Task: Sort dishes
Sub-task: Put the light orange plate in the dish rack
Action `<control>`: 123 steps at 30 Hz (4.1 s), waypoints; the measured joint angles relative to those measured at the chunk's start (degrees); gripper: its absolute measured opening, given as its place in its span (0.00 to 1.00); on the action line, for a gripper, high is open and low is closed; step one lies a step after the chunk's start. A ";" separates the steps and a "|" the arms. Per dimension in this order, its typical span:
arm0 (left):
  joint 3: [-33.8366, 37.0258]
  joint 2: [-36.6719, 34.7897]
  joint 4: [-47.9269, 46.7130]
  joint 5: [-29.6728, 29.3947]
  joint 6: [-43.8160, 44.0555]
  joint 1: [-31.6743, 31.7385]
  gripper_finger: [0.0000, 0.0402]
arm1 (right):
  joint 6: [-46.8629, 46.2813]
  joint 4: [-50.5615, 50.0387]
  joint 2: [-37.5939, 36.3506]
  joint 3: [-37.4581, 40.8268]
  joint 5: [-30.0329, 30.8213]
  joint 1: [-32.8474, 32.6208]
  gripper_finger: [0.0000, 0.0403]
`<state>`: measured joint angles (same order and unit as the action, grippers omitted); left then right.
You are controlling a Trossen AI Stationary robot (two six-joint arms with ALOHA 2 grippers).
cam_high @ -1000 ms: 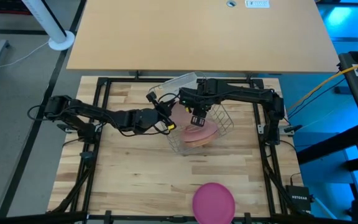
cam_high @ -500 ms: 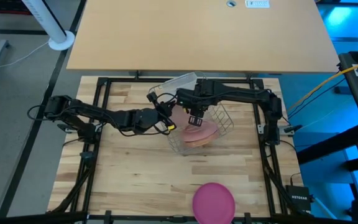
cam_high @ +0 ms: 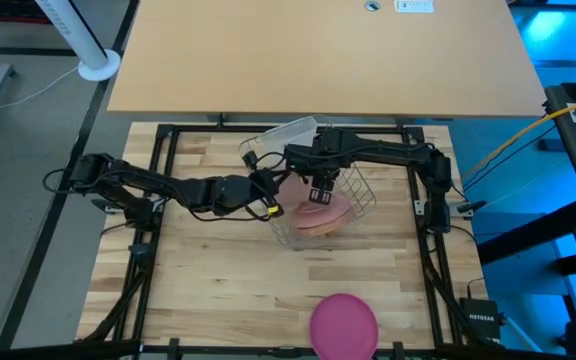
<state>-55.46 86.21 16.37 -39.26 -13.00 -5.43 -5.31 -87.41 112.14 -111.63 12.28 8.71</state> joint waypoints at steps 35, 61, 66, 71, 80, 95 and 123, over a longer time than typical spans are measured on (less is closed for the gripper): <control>0.31 1.36 -1.46 13.98 9.13 0.16 0.04 | -3.14 -2.00 -0.84 0.15 -29.63 0.00 0.37; 0.28 -7.43 -3.45 13.81 6.68 1.45 0.04 | -13.95 -2.61 -10.08 0.02 -28.79 -0.02 0.37; 0.22 -16.88 -22.60 23.24 19.02 1.51 0.04 | -12.27 -2.62 -10.10 0.02 -28.79 -0.02 0.37; 0.22 -19.26 -36.19 38.56 27.43 1.33 0.04 | -10.74 -2.63 -10.10 0.02 -26.71 -0.07 0.37; 0.22 -13.00 -34.58 43.97 26.64 1.91 0.04 | -10.76 -2.59 -10.10 0.02 -23.24 -0.04 0.37; 0.22 -3.80 -27.27 46.42 21.44 6.99 0.04 | -10.87 -2.60 -10.10 0.02 -23.22 -0.05 0.37; 0.20 -0.09 -18.08 47.90 14.15 11.97 0.04 | -11.38 -2.24 -10.10 0.01 -22.33 -0.04 0.37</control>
<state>-55.27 86.13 -1.71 8.64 1.15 6.53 -16.69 -89.65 102.04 -111.62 -10.06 8.67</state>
